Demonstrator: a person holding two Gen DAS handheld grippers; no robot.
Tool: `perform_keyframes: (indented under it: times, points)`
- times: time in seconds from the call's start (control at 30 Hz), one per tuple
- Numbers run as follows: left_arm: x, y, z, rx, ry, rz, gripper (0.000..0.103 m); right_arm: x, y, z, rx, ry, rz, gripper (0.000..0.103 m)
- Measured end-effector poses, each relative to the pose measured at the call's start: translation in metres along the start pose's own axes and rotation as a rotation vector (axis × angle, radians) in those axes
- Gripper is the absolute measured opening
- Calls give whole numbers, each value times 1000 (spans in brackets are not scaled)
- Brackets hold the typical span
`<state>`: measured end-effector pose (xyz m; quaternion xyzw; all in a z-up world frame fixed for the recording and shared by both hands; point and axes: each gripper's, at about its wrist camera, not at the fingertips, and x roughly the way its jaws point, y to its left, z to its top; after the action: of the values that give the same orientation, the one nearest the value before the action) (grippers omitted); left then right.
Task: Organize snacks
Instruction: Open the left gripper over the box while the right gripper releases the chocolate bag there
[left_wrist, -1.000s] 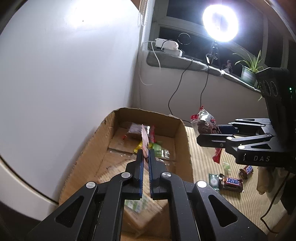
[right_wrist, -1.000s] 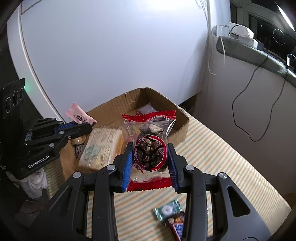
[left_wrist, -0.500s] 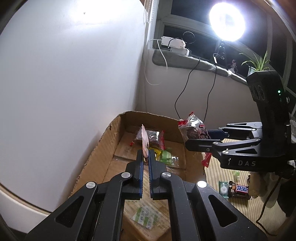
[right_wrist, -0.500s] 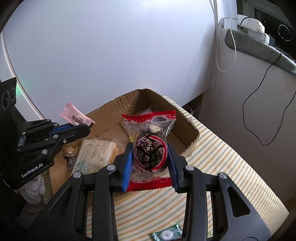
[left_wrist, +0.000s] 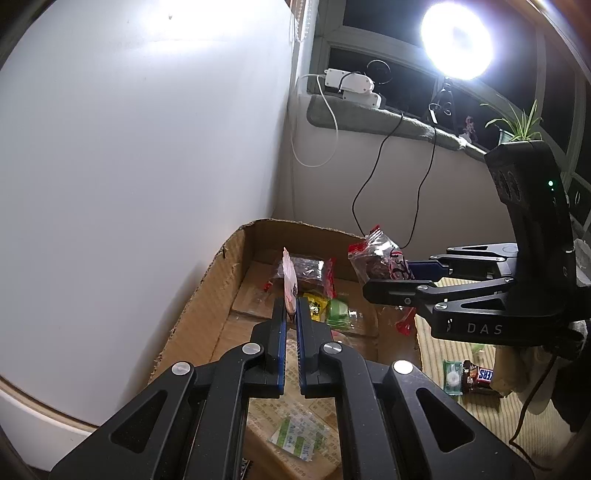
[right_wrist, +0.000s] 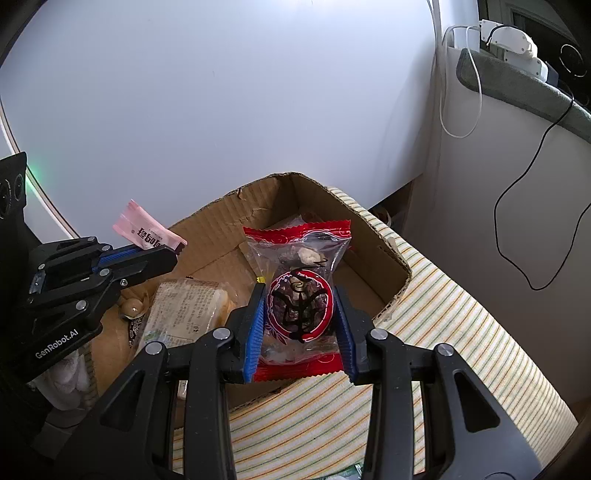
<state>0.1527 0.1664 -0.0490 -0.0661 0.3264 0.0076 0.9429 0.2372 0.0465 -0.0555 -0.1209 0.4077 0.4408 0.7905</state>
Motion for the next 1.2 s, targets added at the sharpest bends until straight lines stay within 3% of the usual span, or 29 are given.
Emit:
perform_keyframes:
  times: [0.23, 0.3, 0.4, 0.47, 0.63, 0.8, 0.87, 1.2]
  points:
    - [-2, 0, 1, 0, -6, 8, 5, 2, 2, 0, -8, 3, 1, 36]
    - [-3, -1, 1, 2, -7, 16, 14, 1, 4, -1, -14, -3, -7, 37]
    - [-6, 0, 1, -1, -9, 21, 18, -2, 6, 0, -15, -12, -15, 46]
    - [-8, -1, 1, 4, -12, 27, 21, -5, 6, 1, -17, -23, -25, 59]
    - [-15, -3, 1, 11, -24, 37, 46, -16, 7, 1, -19, -50, -50, 76]
    - [-26, -8, 0, 11, -40, 44, 57, -28, 7, 0, -8, -65, -69, 78]
    - [-32, -11, -1, 11, -48, 45, 60, -34, 7, -2, -5, -71, -78, 89]
    - [-61, -36, -9, 27, -84, 41, 72, -84, 9, -24, 5, -114, -114, 94]
